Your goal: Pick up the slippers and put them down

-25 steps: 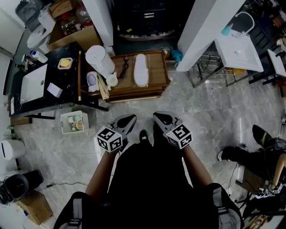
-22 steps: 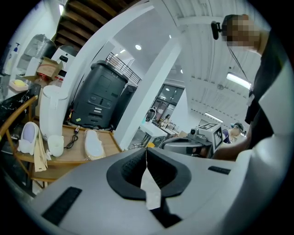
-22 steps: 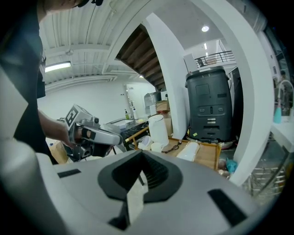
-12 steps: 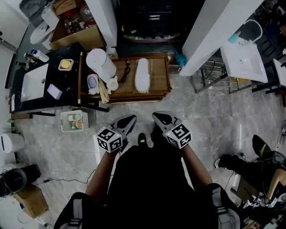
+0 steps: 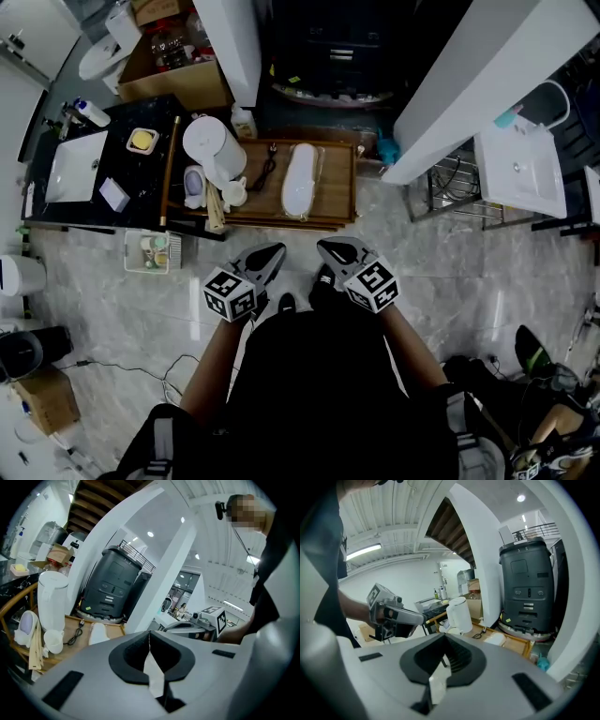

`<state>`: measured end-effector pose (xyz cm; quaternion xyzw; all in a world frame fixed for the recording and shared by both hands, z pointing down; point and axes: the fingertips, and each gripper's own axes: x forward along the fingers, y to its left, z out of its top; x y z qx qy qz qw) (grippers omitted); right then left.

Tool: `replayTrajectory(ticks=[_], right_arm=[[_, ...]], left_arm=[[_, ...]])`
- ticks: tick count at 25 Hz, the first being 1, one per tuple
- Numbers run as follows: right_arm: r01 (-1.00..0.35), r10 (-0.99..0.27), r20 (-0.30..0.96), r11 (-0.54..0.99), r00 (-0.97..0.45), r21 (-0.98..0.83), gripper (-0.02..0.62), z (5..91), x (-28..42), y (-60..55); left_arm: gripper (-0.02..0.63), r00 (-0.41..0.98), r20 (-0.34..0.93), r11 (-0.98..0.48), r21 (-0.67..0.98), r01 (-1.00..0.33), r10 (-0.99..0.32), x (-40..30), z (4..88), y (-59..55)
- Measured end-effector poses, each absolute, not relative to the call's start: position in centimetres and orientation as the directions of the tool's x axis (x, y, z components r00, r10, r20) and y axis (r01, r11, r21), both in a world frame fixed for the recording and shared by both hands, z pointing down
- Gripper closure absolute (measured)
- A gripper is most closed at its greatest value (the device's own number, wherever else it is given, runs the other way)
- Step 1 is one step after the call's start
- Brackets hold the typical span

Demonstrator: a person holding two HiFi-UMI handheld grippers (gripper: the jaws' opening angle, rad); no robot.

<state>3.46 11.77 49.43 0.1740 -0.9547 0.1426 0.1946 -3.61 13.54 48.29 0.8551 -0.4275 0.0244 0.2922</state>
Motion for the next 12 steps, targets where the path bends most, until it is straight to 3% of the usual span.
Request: replayTrajectory(ticks=[12], right_arm=[[-0.239, -0.118, 0.442, 0.943, -0.889, -0.230, 0.588, 50.8, 4.0, 8.4]], left_arm=[[0.594, 0.527, 0.305, -0.348, 0.483, -0.803, -0.793, -2.8, 48.7, 10.0]])
